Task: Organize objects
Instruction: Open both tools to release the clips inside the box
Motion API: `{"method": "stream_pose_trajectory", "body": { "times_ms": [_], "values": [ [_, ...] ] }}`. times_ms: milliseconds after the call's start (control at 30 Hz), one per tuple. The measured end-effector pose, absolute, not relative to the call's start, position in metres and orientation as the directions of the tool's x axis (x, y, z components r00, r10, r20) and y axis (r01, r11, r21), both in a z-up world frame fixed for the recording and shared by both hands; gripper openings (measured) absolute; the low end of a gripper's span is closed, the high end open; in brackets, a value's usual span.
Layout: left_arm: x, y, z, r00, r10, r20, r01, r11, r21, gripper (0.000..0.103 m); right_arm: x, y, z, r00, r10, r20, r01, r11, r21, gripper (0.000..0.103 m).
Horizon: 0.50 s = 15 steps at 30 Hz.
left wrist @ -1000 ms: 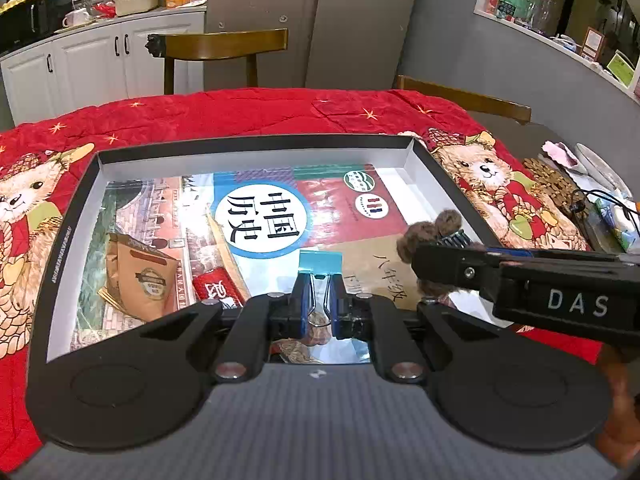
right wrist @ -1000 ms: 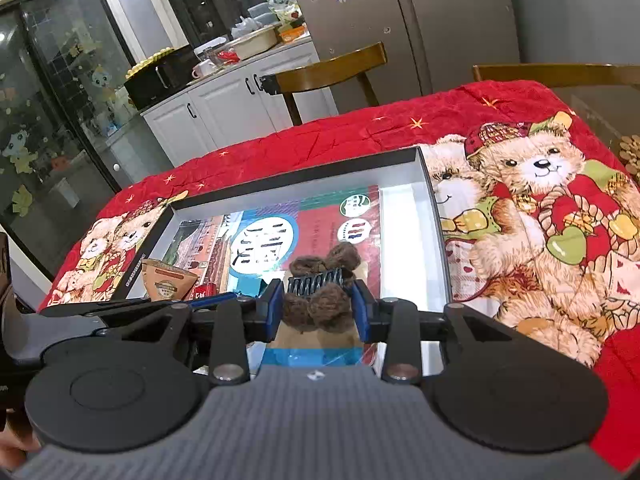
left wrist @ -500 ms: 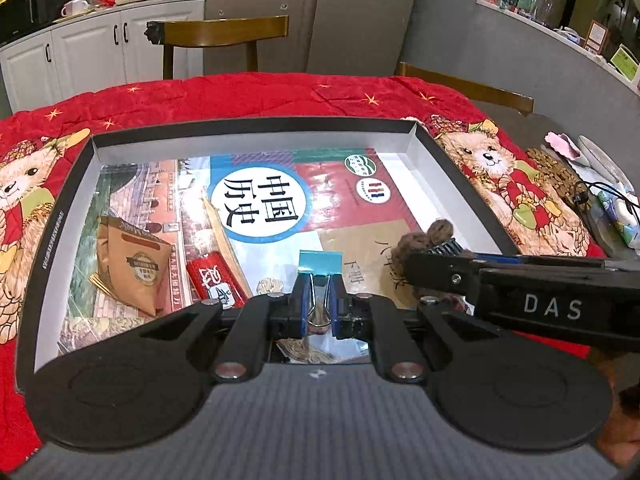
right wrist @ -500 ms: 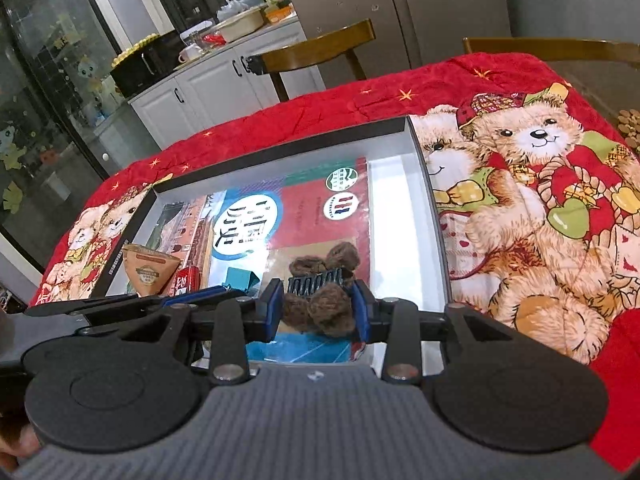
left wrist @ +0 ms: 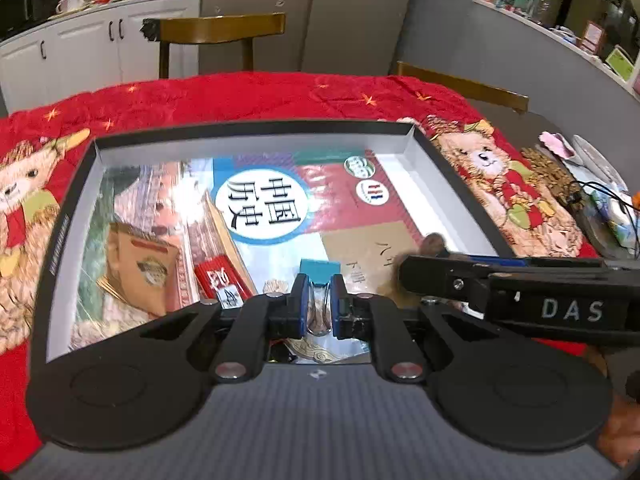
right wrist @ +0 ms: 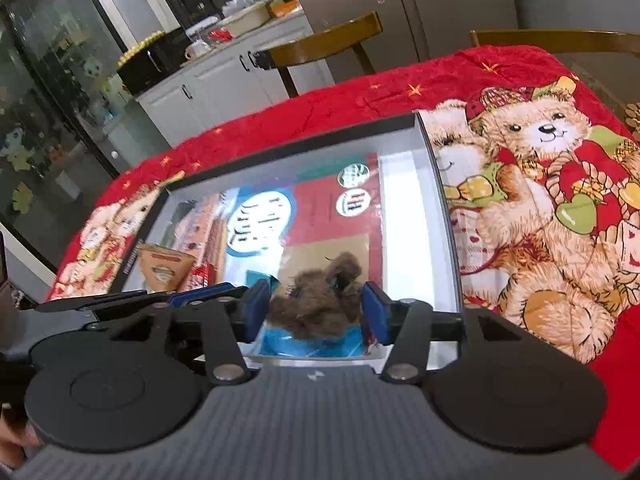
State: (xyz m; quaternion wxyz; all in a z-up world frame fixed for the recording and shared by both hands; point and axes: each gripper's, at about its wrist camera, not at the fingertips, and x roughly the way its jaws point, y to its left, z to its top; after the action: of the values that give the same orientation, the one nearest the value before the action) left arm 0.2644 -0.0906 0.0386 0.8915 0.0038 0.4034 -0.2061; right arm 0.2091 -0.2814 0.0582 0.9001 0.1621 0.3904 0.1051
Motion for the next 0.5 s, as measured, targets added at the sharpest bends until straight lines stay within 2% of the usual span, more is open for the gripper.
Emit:
{"method": "stream_pose_trajectory", "body": {
  "times_ms": [133, 267, 500],
  "values": [
    [0.260, -0.082, 0.056, 0.602, -0.386, -0.699, 0.399, 0.904, -0.156, 0.014, 0.198, -0.273, 0.076, 0.710, 0.302, -0.637, -0.110, 0.940, 0.323, 0.078],
    [0.254, -0.071, 0.074, 0.627, -0.388, -0.676, 0.397, 0.905, -0.152, 0.014, 0.184, -0.273, 0.097, 0.743, 0.335, -0.580, -0.149, 0.927, 0.344, 0.081],
    [0.217, -0.037, 0.129, 0.738, -0.409, -0.537, 0.392, 0.907, -0.152, 0.014, 0.143, -0.264, 0.143, 0.824, 0.357, -0.439, -0.206, 0.912, 0.354, 0.085]
  ]
}}
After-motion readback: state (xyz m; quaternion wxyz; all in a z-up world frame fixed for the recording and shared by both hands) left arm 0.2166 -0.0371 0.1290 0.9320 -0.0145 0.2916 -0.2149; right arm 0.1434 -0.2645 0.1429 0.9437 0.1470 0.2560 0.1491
